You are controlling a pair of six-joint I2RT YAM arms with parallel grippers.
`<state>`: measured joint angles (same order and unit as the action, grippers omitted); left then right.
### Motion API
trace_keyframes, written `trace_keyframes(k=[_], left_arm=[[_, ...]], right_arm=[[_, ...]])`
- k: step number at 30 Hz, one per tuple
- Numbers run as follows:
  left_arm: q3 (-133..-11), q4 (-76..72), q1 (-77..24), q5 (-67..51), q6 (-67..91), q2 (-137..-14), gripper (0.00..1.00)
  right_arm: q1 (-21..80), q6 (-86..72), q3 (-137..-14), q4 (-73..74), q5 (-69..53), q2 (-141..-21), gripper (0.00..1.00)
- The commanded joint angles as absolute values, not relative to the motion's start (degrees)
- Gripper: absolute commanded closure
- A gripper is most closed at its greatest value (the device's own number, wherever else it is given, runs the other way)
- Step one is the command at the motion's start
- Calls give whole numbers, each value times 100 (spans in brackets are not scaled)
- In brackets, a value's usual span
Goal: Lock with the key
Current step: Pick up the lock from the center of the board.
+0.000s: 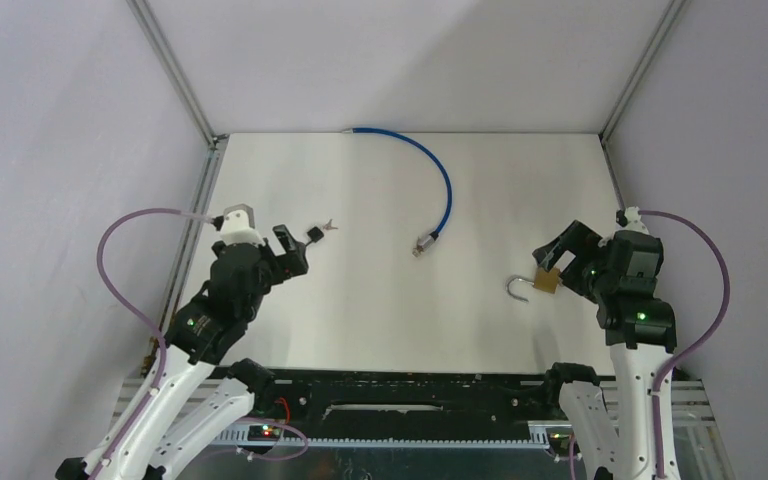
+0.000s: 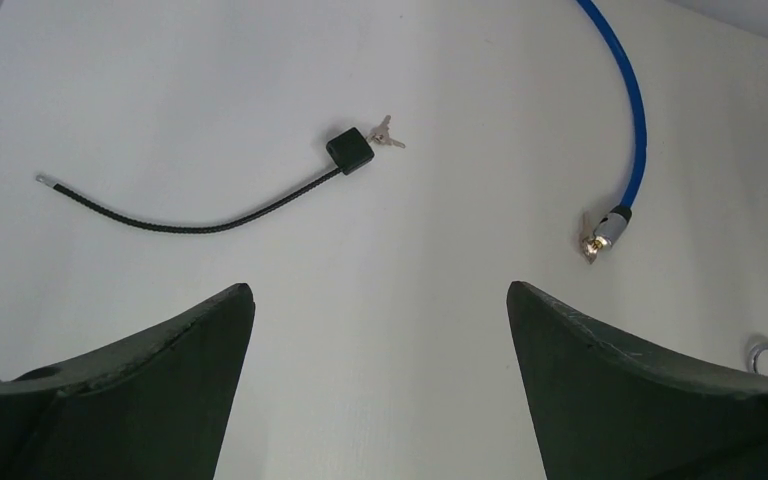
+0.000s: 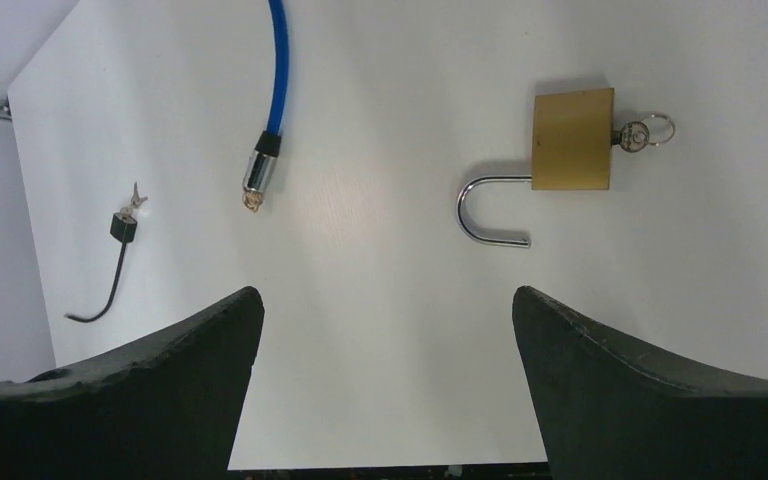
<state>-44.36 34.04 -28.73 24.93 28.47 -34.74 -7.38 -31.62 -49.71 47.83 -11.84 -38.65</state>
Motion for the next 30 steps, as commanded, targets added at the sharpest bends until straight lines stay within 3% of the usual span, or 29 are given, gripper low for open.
trace_keyframes(k=[1,10,20,30], left_arm=[[-4410,3205,-2856,2729,2900,-3407,0],[-5132,3610,-2848,2614,2598,-4128,0],[-4880,3127,-2732,1809,2582,-4131,0],[-4778,3063,-2584,1444,2430,-4116,0]], right_arm=[[-777,-3081,-4992,4688,-1255,-3902,3],[-1547,-2917,-5185,5018,-2553,-4832,1],[-1427,-3096,-5186,4736,-1560,-4587,1],[-96,-3533,-5186,4832,368,-5600,1]])
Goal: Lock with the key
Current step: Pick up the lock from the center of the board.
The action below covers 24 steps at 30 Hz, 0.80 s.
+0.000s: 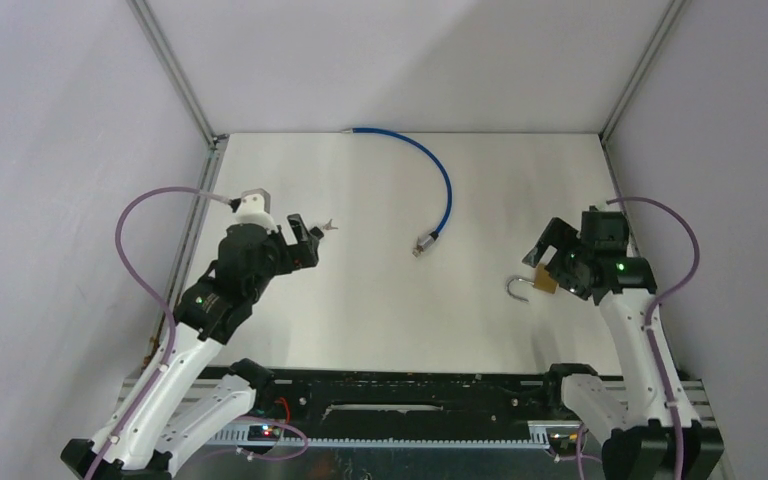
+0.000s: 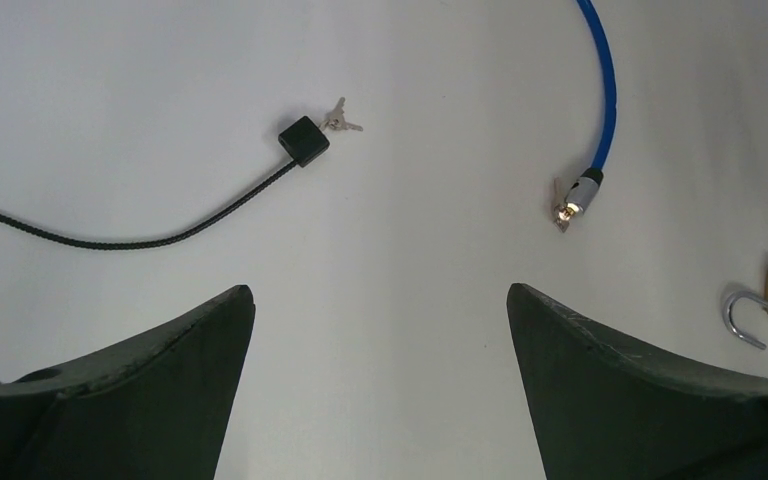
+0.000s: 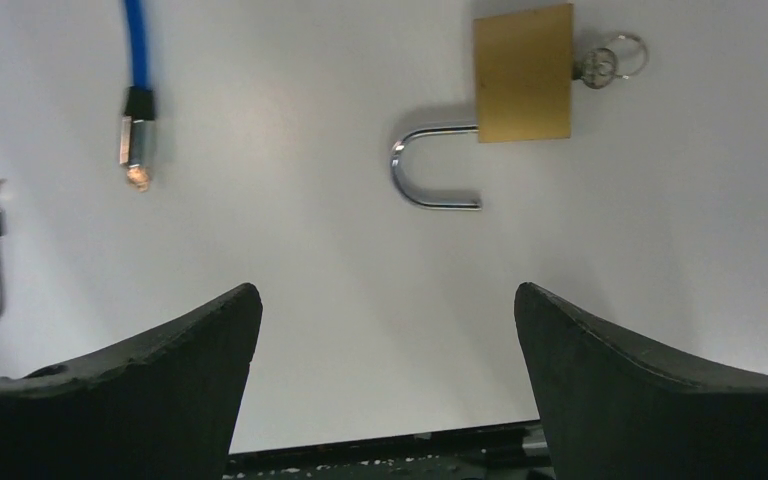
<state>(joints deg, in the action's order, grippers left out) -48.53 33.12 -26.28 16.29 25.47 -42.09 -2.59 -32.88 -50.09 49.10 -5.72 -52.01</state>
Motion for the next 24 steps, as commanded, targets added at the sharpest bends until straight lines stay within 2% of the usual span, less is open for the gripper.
trace_keyframes(k=[1,8,20,24], left_arm=[[-4742,3050,-2584,1416,2455,-4081,0],[-4357,2920,-2584,1070,2684,-3788,0],[-4241,2920,-2584,635,2574,-3755,0],[-4228,2950,-2584,682,2566,-3655,0]], right_arm=[[-131,-3557,-5186,4808,482,-5751,1],[-750,-3617,-5185,4233,324,-7159,1],[-637,-3784,-5536,3441,640,-9055,5],[-593,-3767,-5607,3341,763,-9440,10]])
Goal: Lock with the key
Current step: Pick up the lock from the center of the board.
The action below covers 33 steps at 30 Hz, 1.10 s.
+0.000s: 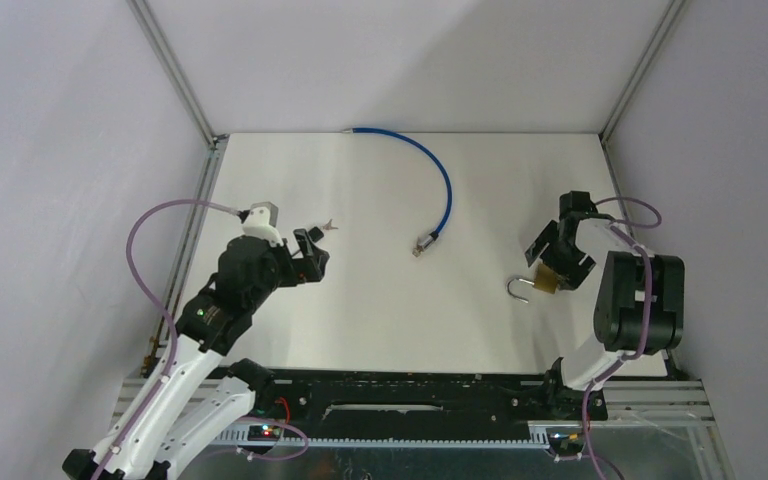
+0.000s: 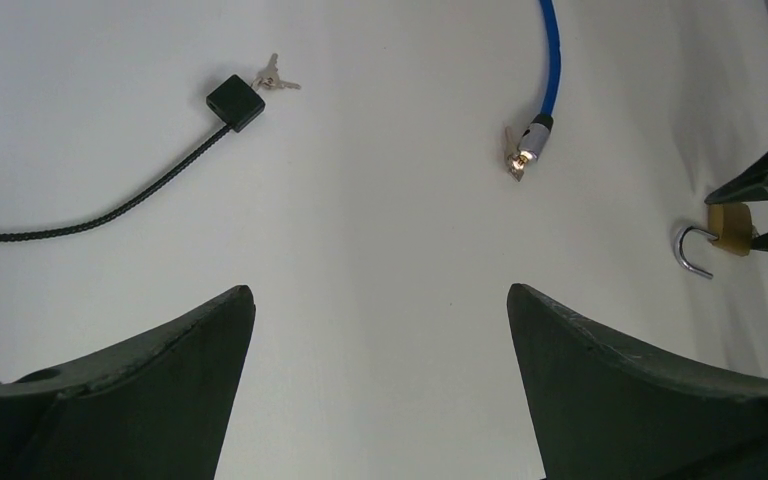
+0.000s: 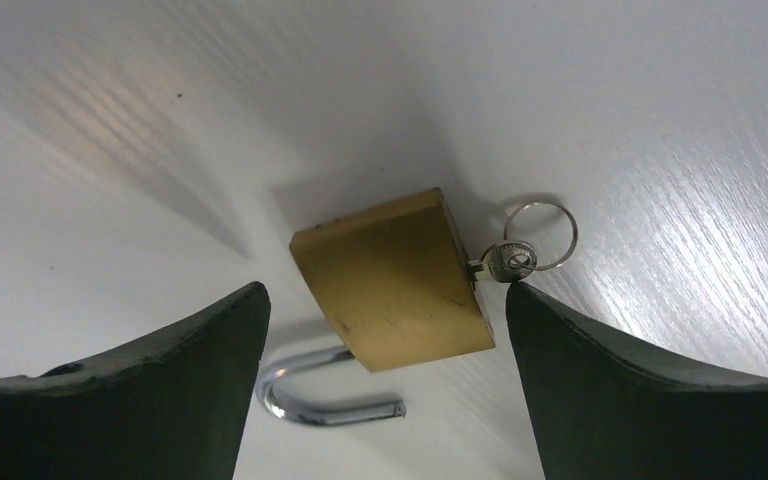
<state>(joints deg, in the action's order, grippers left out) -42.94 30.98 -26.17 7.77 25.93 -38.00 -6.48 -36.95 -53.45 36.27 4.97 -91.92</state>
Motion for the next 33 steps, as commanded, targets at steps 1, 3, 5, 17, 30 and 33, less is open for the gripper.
trace_keyframes(k=[1,3,5,17,30,33], left_arm=[[-4216,2947,-2584,697,2559,-3630,0],[-4197,2941,-2584,699,2554,-3597,0],[-4192,2930,-2584,690,2550,-3599,0],[-4151,2794,-2584,446,2625,-3660,2],[-3079,-40,-3003,-449,1967,-2596,2],[-2991,-461,-3783,-645,980,-2617,2]], right_arm=[[-597,-3773,-5603,3314,775,-9499,13],[-589,-3770,-5603,3276,801,-9590,20],[-582,-3749,-5605,3253,804,-9621,30],[-249,-3506,-5607,3348,795,-8695,67],[759,-3245,-5606,3487,-979,-8036,100],[1147,-3347,-5606,3486,-1461,-7941,100]])
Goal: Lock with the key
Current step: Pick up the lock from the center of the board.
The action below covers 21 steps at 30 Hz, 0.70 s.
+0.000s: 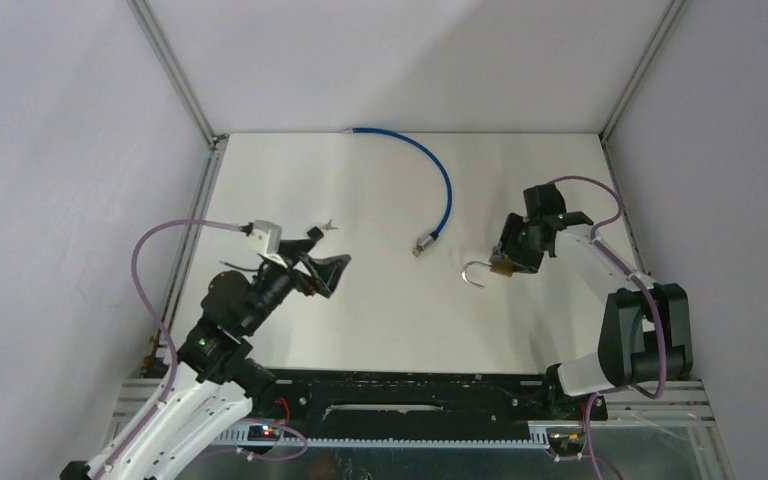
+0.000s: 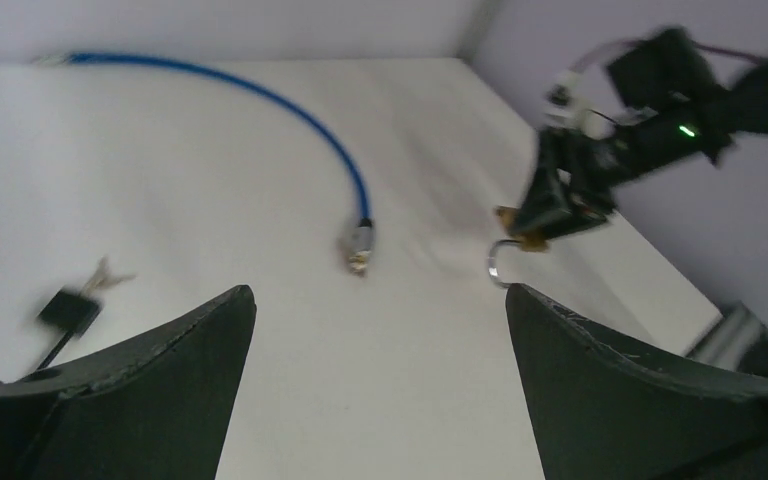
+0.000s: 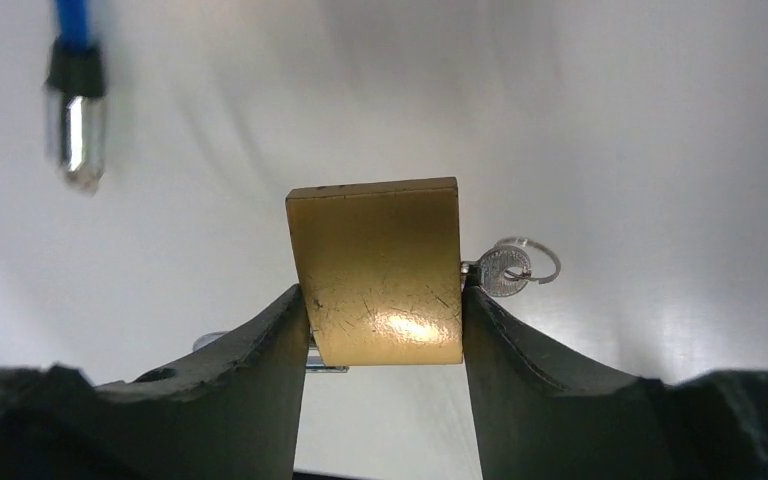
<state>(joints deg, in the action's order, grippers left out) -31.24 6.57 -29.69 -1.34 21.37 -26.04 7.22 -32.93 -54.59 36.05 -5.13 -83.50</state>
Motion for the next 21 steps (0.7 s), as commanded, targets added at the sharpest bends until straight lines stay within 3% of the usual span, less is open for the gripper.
trace_keyframes(k=[1,5,11,21], left_arm=[[-3023,-454,-4079,-756,650,-2695,2],[-3125,-556,-4850,-911,135,-3205,1],[-3085,-1037,-5238,-1184,109,-3922,9],[-3370,-817,-5793,-1143,-506,-4704,13]], right_arm=[[1307,-3392,-5600,3462,-1636,-7911,100],[1883,-3659,-5628,3312,-2321,-7722,100],[2698,-4106,-5778,3105,-2707,-7317,100],[3233,-4377,-5969,3182,-2908,-7006,100]])
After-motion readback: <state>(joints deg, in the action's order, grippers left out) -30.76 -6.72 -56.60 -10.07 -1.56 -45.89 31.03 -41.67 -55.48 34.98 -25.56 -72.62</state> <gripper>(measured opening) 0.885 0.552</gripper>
